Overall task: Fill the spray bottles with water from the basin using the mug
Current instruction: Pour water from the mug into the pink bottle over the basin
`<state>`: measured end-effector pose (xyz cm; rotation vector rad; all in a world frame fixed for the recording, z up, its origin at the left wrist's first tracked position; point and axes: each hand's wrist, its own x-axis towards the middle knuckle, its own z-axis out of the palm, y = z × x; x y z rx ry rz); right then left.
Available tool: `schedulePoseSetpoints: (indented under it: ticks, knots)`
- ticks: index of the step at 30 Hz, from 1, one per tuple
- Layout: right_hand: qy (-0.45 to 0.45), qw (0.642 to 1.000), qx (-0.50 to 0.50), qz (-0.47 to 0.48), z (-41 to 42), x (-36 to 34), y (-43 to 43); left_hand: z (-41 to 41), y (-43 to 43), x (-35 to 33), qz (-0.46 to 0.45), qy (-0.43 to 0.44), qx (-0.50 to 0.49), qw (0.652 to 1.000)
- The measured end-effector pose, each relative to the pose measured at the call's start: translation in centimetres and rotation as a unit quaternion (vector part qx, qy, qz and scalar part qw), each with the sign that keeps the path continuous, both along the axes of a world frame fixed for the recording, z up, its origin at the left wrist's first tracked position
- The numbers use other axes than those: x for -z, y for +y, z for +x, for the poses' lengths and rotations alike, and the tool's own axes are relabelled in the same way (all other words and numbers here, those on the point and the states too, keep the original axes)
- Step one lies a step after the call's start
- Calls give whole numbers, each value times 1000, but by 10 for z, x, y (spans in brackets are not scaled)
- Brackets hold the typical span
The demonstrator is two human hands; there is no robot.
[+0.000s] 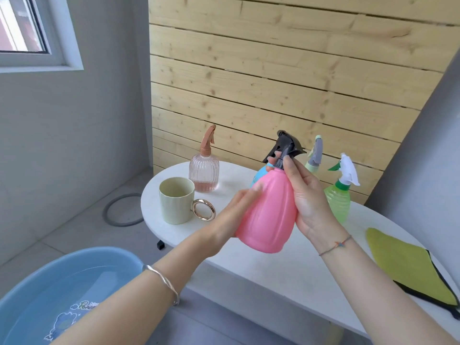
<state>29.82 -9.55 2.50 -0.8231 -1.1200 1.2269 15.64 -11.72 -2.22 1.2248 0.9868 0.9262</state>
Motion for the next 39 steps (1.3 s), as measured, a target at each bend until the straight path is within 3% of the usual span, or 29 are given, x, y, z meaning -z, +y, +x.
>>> schedulePoseSetpoints:
  ticks: [5, 9, 11, 15, 19, 22, 26, 29, 32, 35, 39]
  knots:
    - [11, 1000, 0, -10, 3, -1, 4, -6, 4, 0, -10, -9, 41, 999]
    - [33, 998, 38, -32, 4, 5, 5, 6, 1, -5, 117, 75, -46, 989]
    - [24, 998, 52, -32, 3, 5, 4, 12, -2, -10, 127, 79, -44, 988]
    - [9, 999, 38, -37, 5, 5, 5, 5, 6, -12, 81, 76, -24, 993]
    - [70, 997, 19, -28, 15, -3, 14, -7, 9, -10, -50, -43, 94, 993]
    - [103, 993, 48, 14, 31, -23, 27, -12, 7, 4, -78, 7, 141, 987]
    - [96, 989, 72, 84, 52, -45, 37, -21, 2, 15, -69, 66, 128, 987]
    - [24, 988, 103, 111, 59, -44, 39, -27, 1, 22, -62, 105, 121, 985]
    - [-166, 973, 133, 93, 54, -7, 35, -33, -3, 27, -69, 96, 97, 988]
    - [-299, 950, 81, 32, 49, 56, 29, -43, -7, 32, -70, 75, 56, 993]
    - [-405, 914, 28, -23, 52, 114, 30, -64, -14, 40, -51, 73, 21, 996]
